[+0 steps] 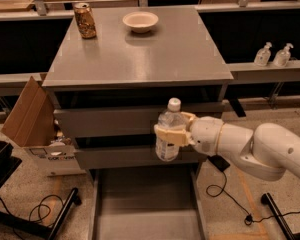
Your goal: Pick blue plastic bottle from bottom drawer and place on counter
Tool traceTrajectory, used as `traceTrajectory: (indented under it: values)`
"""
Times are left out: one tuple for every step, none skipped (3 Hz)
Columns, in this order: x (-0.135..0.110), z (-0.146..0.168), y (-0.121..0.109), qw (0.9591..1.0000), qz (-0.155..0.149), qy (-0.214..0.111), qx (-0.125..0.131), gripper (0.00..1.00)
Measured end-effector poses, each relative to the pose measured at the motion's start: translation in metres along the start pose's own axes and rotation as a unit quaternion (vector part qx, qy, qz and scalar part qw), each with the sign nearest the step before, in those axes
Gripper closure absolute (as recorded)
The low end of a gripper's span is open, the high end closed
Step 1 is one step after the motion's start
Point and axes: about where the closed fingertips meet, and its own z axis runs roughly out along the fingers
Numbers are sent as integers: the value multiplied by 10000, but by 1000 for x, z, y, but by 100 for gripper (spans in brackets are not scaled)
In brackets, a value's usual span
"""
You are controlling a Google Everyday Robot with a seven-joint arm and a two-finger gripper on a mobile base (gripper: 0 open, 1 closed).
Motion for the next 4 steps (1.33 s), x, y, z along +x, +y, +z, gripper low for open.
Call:
traceTrajectory:
  values:
    - [-66,-2,-26,9987,-159,27,478,100]
    - [-136,-2,-51,9951,-304,23,946,100]
    - [-184,5,-80,9903,-304,-60,1353,100]
    - [-209,19,-116,9857,-232,-150,1664,100]
